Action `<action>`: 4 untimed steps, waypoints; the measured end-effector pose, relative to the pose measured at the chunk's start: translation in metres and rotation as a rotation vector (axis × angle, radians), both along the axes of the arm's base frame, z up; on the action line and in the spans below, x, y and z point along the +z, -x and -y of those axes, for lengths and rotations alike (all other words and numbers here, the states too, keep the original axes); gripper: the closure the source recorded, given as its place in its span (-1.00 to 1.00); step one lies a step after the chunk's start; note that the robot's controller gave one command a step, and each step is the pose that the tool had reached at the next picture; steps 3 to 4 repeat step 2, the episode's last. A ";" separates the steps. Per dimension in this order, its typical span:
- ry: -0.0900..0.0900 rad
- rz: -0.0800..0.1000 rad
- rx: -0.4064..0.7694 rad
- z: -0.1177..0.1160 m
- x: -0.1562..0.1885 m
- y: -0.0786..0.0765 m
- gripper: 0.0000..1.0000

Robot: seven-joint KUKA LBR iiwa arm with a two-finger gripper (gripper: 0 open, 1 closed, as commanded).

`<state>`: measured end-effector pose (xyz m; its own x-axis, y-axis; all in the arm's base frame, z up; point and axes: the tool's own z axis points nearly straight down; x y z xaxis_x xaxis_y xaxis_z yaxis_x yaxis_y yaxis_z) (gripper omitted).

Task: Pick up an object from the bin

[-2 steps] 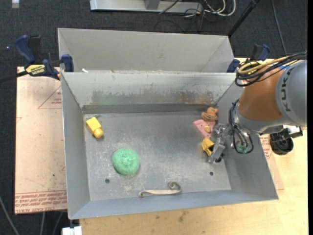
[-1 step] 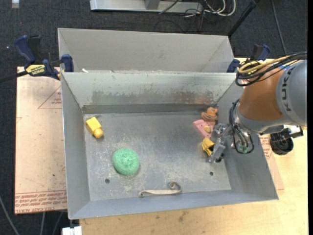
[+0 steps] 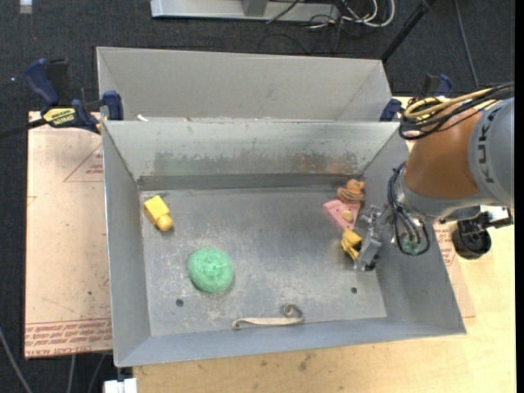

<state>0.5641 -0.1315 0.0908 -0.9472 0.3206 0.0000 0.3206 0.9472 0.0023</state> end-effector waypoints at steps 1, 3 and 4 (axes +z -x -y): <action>0.001 -0.003 -0.001 0.000 0.017 0.000 1.00; 0.001 -0.002 -0.001 0.000 0.038 0.000 1.00; 0.001 -0.002 -0.001 0.000 0.038 0.000 1.00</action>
Offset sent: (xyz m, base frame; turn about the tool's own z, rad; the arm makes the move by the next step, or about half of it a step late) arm -0.0001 0.0000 0.0189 0.0000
